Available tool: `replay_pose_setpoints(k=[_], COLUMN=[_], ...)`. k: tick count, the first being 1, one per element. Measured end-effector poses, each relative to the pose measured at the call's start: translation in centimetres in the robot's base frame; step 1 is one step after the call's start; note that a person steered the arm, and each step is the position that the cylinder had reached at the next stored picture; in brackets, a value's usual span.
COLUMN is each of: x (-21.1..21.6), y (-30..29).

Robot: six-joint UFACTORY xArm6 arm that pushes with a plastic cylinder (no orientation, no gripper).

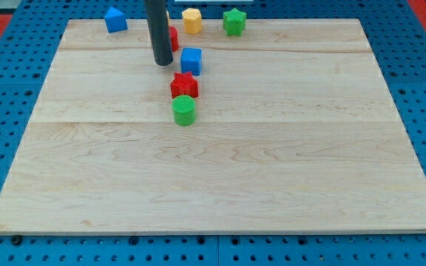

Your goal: Move your arm towards red circle

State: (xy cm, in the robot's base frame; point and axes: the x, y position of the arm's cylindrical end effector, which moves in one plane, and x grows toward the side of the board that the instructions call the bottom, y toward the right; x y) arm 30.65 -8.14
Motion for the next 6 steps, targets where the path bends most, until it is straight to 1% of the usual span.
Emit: replay_pose_setpoints(k=[4,5,6], x=[-0.1,-0.6,-2.5], y=[2.1,-0.2,-5.2])
